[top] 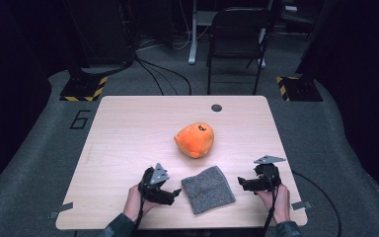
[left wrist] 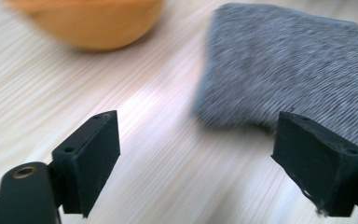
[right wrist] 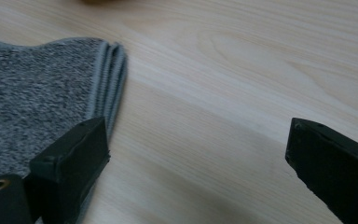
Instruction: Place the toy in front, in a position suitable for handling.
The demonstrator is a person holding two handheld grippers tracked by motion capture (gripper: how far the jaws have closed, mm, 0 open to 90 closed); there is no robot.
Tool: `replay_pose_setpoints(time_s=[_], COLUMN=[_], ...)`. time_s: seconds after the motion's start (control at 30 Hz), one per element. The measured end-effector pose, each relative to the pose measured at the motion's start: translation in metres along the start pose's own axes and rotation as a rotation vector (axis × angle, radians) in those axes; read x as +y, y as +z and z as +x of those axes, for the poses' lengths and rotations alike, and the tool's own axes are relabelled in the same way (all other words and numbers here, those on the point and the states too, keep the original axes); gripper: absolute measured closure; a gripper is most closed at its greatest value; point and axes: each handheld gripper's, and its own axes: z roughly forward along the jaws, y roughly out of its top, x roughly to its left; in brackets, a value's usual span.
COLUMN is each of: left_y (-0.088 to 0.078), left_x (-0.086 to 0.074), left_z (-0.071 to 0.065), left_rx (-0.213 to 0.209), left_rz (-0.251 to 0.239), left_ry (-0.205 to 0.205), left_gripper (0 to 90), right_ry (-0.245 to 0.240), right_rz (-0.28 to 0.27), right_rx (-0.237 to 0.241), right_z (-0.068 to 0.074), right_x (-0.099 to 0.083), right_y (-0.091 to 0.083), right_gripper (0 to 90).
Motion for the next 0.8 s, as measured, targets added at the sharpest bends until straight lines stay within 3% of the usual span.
replay_pose_setpoints(time_s=[0.07, 0.17, 0.2, 0.23, 0.3, 0.37, 0.4, 0.47, 0.57, 0.6, 0.67, 0.73, 0.8], left_y=[-0.01, -0.02, -0.026, -0.026, -0.029, -0.029, -0.028, -0.026, -0.02, -0.017, -0.016, -0.012, -0.011], left_x=[-0.011, -0.024, -0.033, -0.033, -0.042, -0.044, -0.046, -0.048, -0.051, -0.051, -0.051, -0.051, -0.051], left_z=[0.006, 0.013, 0.018, 0.018, 0.024, 0.026, 0.029, 0.033, 0.036, 0.038, 0.039, 0.041, 0.042], left_rx=[0.044, 0.097, 0.139, 0.139, 0.164, 0.182, 0.202, 0.203, 0.205, 0.204, 0.205, 0.194, 0.183], left_rz=[-0.025, -0.025, -0.012, -0.012, 0.001, 0.008, 0.006, 0.017, 0.032, 0.035, 0.04, 0.042, 0.039], left_ry=[-0.04, -0.091, -0.105, -0.105, -0.159, -0.166, -0.188, -0.201, -0.217, -0.228, -0.223, -0.224, -0.234], left_gripper=[11.8, 8.8, 8.4, 7.1, 5.4, 4.3, 3.6, 3.0, 2.0, 1.3, 1.1, 0.9, 1.2], right_ry=[-0.028, -0.074, -0.097, -0.097, -0.132, -0.154, -0.176, -0.191, -0.225, -0.257, -0.256, -0.303, -0.302], right_rz=[-0.002, -0.001, -0.002, -0.002, -0.013, -0.014, -0.021, -0.024, -0.003, 0.015, 0.02, 0.034, 0.042], right_rx=[0.032, 0.065, 0.078, 0.078, 0.107, 0.117, 0.132, 0.141, 0.166, 0.181, 0.179, 0.173, 0.185], right_z=[0.009, 0.022, 0.03, 0.03, 0.044, 0.046, 0.061, 0.064, 0.08, 0.091, 0.094, 0.105, 0.108], right_x=[0.004, 0.008, 0.01, 0.01, 0.014, 0.015, 0.018, 0.02, 0.023, 0.023, 0.023, 0.026, 0.028], right_y=[-0.001, -0.001, -0.002, -0.002, -0.002, -0.002, -0.002, -0.001, 0.007, 0.013, 0.015, 0.023, 0.029], right_gripper=[6.3, 5.4, 4.1, 4.1, 2.8, 2.1, 1.7, 1.1, 0.0, 0.0, 0.0, 0.0, 0.0])
